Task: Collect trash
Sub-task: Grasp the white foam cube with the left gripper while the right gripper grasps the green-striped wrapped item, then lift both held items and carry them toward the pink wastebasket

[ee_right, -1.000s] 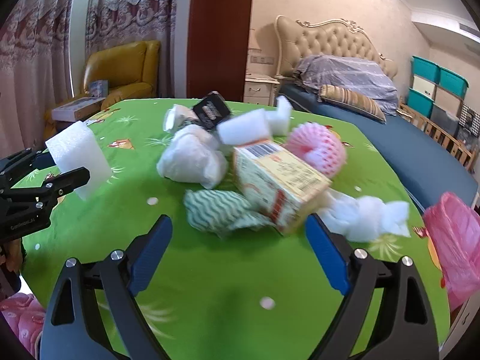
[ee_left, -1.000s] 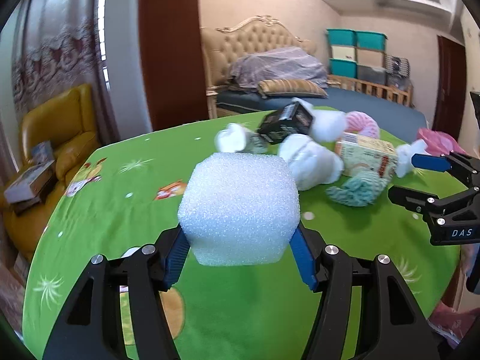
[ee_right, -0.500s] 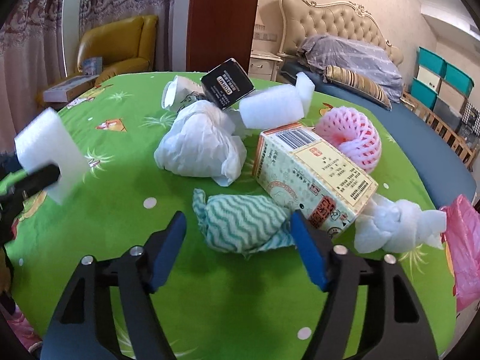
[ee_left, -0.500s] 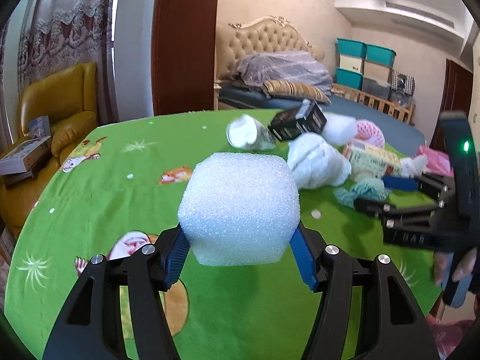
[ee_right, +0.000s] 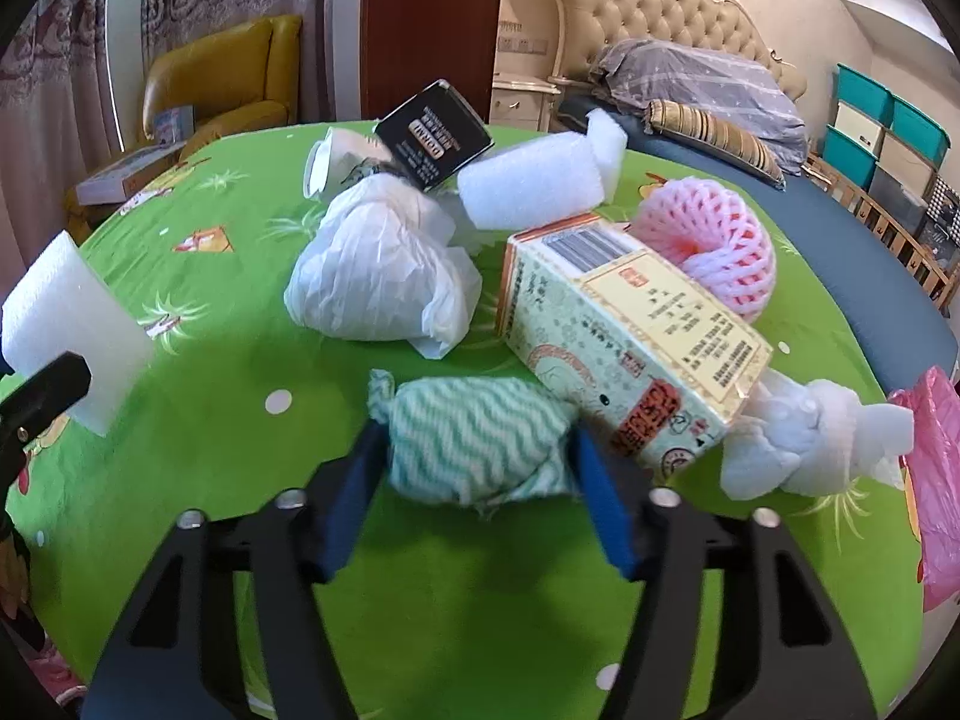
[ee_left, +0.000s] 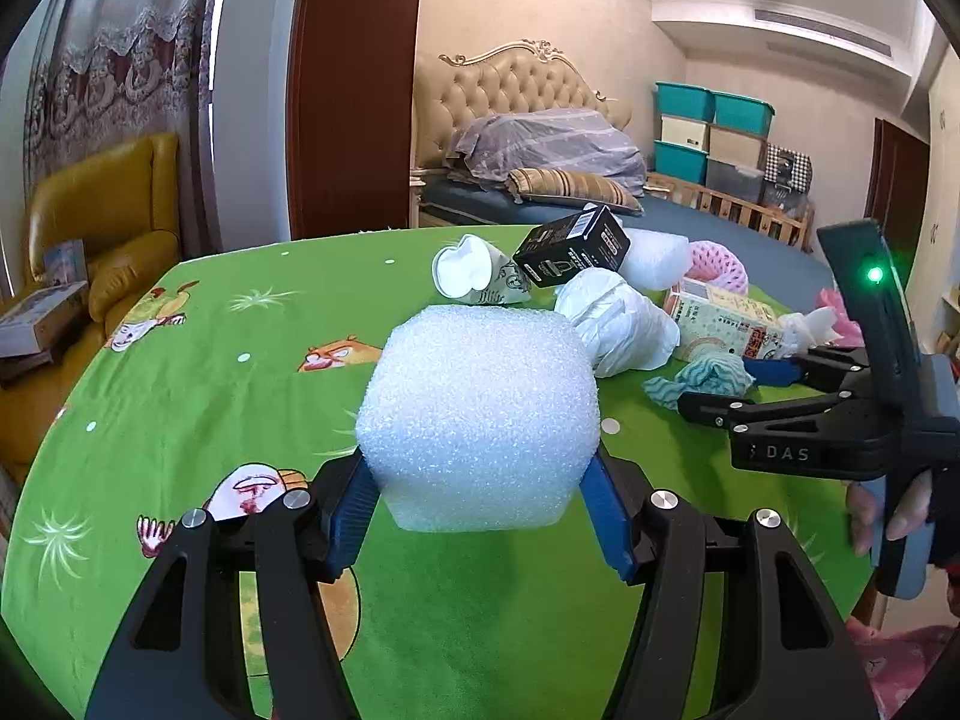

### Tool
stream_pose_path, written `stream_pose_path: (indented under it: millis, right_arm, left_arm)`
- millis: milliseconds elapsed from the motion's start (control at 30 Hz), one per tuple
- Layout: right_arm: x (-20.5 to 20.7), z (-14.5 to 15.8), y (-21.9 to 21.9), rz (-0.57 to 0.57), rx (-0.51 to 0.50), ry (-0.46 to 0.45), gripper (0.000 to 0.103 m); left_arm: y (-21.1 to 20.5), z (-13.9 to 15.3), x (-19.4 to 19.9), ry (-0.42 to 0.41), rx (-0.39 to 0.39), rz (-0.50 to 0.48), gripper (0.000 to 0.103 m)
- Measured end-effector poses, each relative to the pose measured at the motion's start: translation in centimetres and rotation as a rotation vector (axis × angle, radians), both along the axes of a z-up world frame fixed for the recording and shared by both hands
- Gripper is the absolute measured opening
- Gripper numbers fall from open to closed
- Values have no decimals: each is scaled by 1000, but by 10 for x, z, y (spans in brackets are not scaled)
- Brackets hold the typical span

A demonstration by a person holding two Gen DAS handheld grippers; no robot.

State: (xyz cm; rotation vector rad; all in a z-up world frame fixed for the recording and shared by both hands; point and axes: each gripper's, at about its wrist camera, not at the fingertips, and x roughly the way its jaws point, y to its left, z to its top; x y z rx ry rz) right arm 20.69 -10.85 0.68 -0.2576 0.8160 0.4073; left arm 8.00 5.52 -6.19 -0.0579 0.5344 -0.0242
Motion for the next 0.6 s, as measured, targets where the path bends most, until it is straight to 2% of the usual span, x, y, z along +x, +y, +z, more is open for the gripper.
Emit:
stream_pose_path:
  millis: [67, 133, 300, 467, 600]
  right_arm:
    - [-5, 0, 2, 6, -9, -26, 33]
    - [-11, 4, 3, 8, -1, -66, 30]
    - [-15, 10, -8, -22, 35, -99, 28]
    - [-26, 13, -16, -28, 29, -130, 28]
    - [-36, 17, -25, -28, 39, -143, 28]
  left_arm:
    - [-1, 0, -1, -2, 1, -5, 58]
    - [-2, 0, -1, -4, 2, -8, 58]
    - [-3, -1, -4, -9, 5, -13, 58]
    - [-4, -1, -4, -10, 10, -12, 58]
    - [-9, 0, -6, -22, 40, -4, 58]
